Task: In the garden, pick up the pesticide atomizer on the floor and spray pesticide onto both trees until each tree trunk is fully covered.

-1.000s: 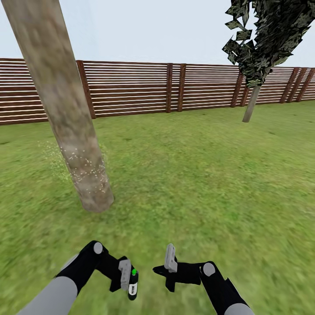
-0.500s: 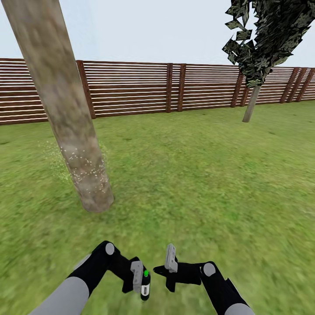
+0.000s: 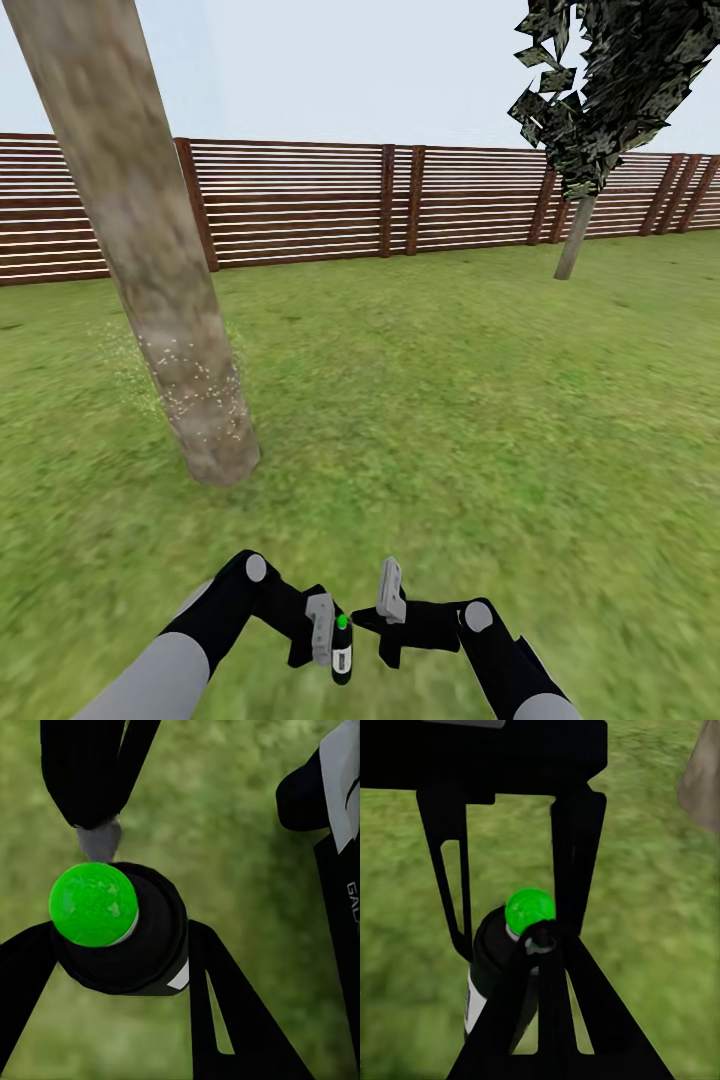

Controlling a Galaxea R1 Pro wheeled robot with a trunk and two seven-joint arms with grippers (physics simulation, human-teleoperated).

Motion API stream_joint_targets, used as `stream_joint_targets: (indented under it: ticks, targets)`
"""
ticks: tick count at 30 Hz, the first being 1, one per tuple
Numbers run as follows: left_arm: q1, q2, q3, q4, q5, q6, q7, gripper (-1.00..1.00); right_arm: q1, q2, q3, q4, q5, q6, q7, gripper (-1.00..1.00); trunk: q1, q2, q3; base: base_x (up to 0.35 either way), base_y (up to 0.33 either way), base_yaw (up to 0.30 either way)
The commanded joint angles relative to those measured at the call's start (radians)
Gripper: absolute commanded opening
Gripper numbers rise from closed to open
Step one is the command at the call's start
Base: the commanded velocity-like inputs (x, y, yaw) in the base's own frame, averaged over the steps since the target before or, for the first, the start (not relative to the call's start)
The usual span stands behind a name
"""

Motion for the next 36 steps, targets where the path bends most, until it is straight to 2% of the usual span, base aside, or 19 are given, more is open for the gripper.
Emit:
stream_joint_targets:
  ticks: [1, 6, 14, 18, 29, 31, 34, 36]
  targets:
    - [0.000, -0.001, 0.000, 0.000, 0.000, 0.000, 0.000, -1.00, 0.000, 0.000, 0.000, 0.000, 0.000, 0.000, 0.000, -1.00, 0.000, 0.000, 0.000, 0.000, 0.000, 0.000]
    - [-0.001, -0.002, 0.002, 0.001, 0.000, -0.032, 0.000, -1.00, 0.000, 0.000, 0.000, 0.000, 0.000, 0.000, 0.000, -1.00, 0.000, 0.000, 0.000, 0.000, 0.000, 0.000]
    - [-0.001, -0.001, 0.004, 0.002, 0.002, -0.038, 0.000, -1.00, 0.000, 0.000, 0.000, 0.000, 0.000, 0.000, 0.000, -1.00, 0.000, 0.000, 0.000, 0.000, 0.000, 0.000]
    - [-0.001, -0.002, 0.002, 0.002, 0.048, -0.043, 0.000, -1.00, 0.000, 0.000, 0.000, 0.000, 0.000, 0.000, 0.000, -1.00, 0.000, 0.000, 0.000, 0.000, 0.000, 0.000]
    - [0.000, 0.000, 0.000, 0.010, 0.051, -0.042, 0.002, -1.00, 0.000, 0.000, 0.000, -0.001, 0.000, 0.000, 0.000, -1.00, 0.000, 0.000, 0.000, 0.000, 0.000, 0.000]
    - [0.002, 0.009, -0.001, 0.016, 0.044, -0.042, 0.007, -1.00, 0.000, 0.000, 0.000, -0.001, 0.000, 0.000, 0.000, -1.00, 0.000, 0.000, 0.000, 0.000, 0.000, 0.000]
    - [0.009, 0.051, -0.001, 0.018, 0.041, -0.040, 0.009, -1.00, 0.000, 0.000, 0.000, -0.001, 0.000, 0.000, 0.000, -1.00, 0.000, 0.000, 0.000, 0.000, 0.000, 0.000]
    - [0.011, 0.090, -0.002, 0.018, 0.031, -0.037, 0.010, -1.00, 0.000, 0.000, 0.000, 0.000, 0.000, 0.000, 0.000, -1.00, 0.000, 0.000, 0.000, 0.000, 0.000, 0.000]
